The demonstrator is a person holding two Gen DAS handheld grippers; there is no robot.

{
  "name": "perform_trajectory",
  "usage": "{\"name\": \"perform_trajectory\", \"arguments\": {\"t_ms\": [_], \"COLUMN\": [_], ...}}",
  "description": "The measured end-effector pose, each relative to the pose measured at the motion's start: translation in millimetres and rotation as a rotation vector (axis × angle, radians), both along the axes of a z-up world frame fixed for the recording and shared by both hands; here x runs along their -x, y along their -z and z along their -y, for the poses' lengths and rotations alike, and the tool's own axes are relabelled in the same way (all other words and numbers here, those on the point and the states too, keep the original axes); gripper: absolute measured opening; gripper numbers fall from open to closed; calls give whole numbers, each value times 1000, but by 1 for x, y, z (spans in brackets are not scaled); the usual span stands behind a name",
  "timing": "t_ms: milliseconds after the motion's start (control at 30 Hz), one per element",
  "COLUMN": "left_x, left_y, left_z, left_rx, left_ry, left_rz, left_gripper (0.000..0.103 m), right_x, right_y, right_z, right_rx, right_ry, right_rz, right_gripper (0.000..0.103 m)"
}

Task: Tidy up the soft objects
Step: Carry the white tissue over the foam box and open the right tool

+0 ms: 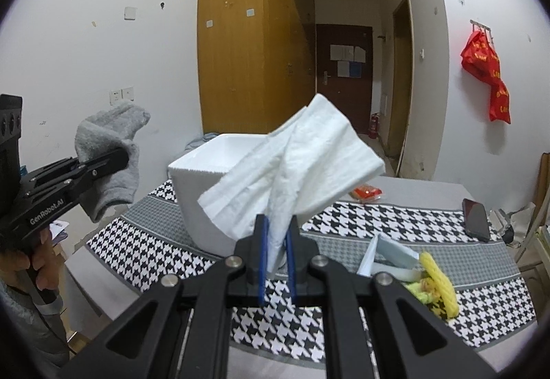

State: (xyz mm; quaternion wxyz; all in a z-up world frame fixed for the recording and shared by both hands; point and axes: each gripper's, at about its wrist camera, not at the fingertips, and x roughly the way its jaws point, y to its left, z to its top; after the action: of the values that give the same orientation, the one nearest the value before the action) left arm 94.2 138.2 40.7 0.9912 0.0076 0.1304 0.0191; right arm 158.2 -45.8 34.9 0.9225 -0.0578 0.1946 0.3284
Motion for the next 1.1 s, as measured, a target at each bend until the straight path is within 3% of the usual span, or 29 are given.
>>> {"name": "perform_trajectory", "arguments": {"t_ms": [667, 1100], "left_x": [-13, -11], "left_y": [-14, -12], "left_z": [-29, -47], "left_rx": [13, 36], "left_ry": [-31, -119], "left_rz": [-4, -24], "left_gripper": [10, 10], "right_x": [-30, -58], "right_y": [-15, -18], "right_z": [-35, -71], "right_rx": [-19, -15], "right_ry": [-33, -122], "right_rz": [-2, -25], "right_gripper": [13, 13]}}
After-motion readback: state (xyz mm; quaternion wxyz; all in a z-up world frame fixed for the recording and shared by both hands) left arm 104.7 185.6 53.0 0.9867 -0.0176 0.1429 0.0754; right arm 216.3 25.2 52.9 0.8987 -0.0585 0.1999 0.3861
